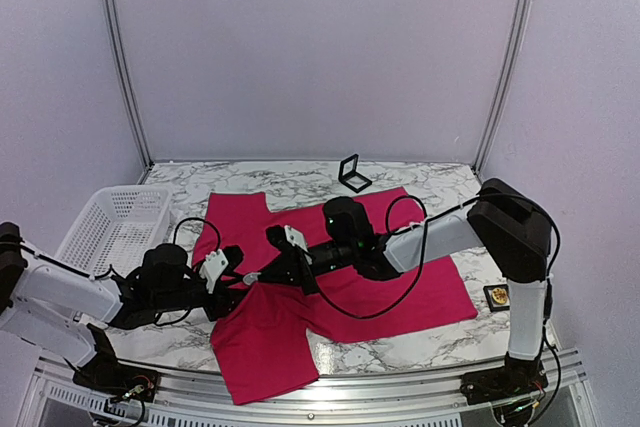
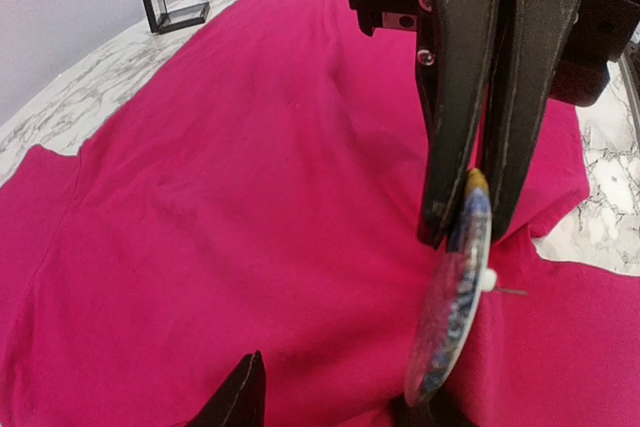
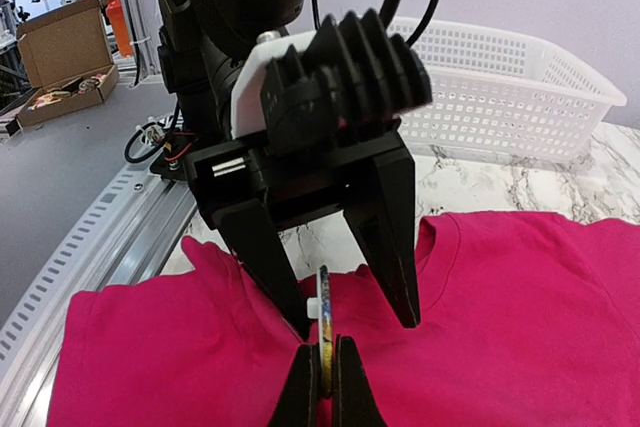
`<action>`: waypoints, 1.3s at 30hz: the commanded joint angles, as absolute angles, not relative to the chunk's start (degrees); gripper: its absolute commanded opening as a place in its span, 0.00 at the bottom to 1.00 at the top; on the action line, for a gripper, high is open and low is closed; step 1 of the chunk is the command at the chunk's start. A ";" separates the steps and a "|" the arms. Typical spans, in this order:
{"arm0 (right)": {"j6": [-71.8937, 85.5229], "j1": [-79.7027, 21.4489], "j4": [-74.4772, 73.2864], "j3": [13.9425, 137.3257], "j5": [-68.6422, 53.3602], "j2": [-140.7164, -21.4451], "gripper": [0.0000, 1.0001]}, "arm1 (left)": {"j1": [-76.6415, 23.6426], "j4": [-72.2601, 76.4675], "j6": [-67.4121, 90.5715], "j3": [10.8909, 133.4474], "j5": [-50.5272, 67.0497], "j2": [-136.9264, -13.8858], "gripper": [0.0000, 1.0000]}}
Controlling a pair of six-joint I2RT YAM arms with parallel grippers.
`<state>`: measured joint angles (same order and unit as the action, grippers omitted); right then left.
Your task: Pin the brooch onto the clothing
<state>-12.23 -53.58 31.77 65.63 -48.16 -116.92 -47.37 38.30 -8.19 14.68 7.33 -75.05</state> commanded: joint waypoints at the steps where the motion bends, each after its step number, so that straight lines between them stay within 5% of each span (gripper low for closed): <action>1: -11.20 -52.48 35.07 65.33 -50.17 -116.91 0.00 | -47.63 41.39 -8.00 12.44 5.50 -70.32 0.47; 13: -11.65 -52.33 35.09 65.13 -49.61 -116.91 0.00 | -48.87 46.58 -9.36 9.31 8.82 -63.64 0.41; 31: -12.56 -52.46 35.86 64.07 -51.58 -116.27 0.00 | -48.94 46.93 -11.88 13.02 11.23 -68.39 0.19; 36: -12.74 -52.64 35.60 64.16 -51.59 -116.29 0.00 | -49.02 46.93 -11.43 13.37 12.86 -68.81 0.02; 39: -12.74 -52.64 35.55 64.33 -51.58 -116.37 0.00 | -49.04 46.93 -11.51 13.06 13.36 -68.73 0.00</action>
